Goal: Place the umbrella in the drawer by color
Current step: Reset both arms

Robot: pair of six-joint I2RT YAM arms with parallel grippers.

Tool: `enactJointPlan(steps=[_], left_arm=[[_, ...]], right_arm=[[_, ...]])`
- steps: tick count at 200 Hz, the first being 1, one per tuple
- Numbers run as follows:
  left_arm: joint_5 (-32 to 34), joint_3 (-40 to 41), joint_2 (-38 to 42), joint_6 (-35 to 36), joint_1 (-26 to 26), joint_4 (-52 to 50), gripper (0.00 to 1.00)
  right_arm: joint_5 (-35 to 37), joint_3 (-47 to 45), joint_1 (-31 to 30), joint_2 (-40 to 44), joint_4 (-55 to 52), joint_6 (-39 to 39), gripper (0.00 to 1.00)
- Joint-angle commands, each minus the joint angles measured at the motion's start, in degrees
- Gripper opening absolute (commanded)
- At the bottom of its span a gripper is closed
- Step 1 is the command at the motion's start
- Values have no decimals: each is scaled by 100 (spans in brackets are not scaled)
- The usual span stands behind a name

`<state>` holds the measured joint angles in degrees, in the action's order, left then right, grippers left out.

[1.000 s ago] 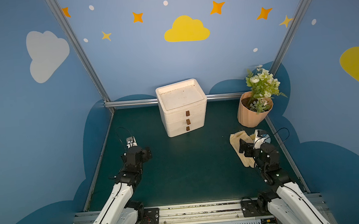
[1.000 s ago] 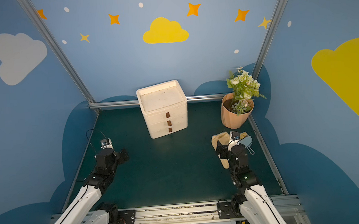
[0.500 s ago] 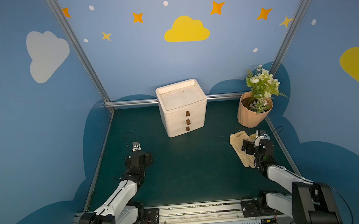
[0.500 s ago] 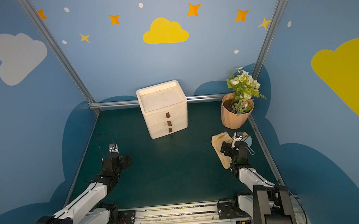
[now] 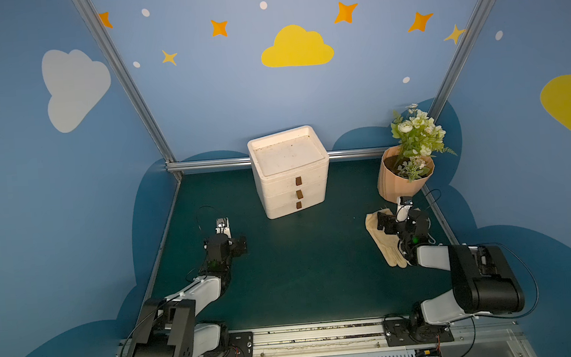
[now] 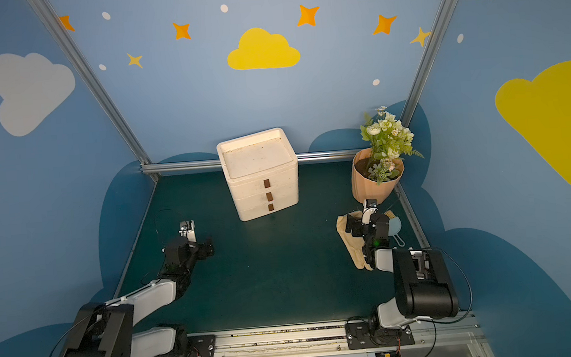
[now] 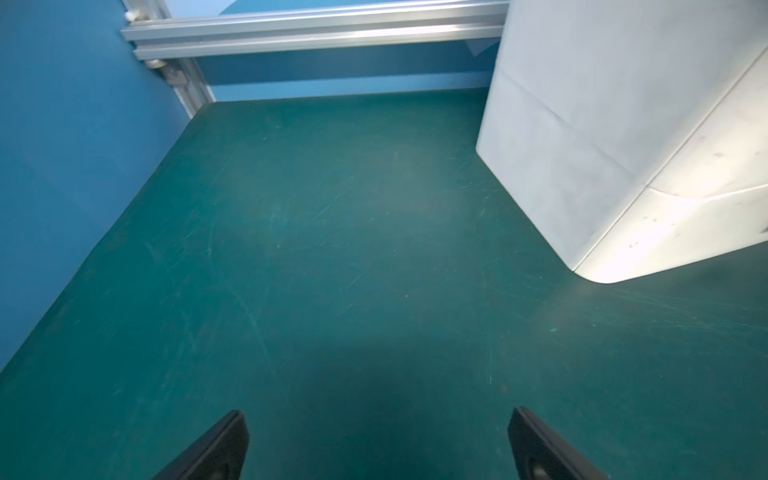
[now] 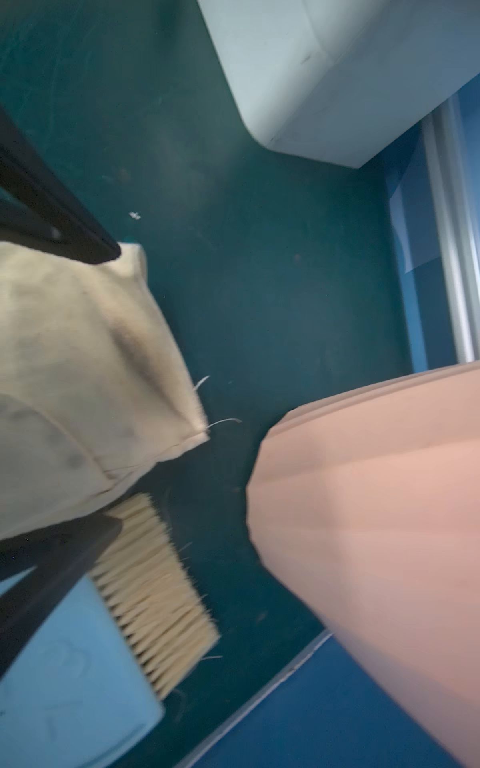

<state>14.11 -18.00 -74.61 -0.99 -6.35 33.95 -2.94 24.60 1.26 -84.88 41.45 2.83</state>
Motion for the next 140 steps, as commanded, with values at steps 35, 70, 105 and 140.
enactJointPlan(steps=[35,70,105,140], left_arm=[[-552,43,-1162,337,264,2132,100],[-651,-265,-1431,183,418,1823,100],[-1102,-468,-1367,-50,736,1334,100],[-1136,-468,-1348,-8,727,1298,100]], right_arm=[[-145,71,-41,68,-440,-194,98],[-72,94,-85,63,-466,-208,98],[87,122,-156,59,-514,-247,98],[171,149,-218,48,-551,-283,98]])
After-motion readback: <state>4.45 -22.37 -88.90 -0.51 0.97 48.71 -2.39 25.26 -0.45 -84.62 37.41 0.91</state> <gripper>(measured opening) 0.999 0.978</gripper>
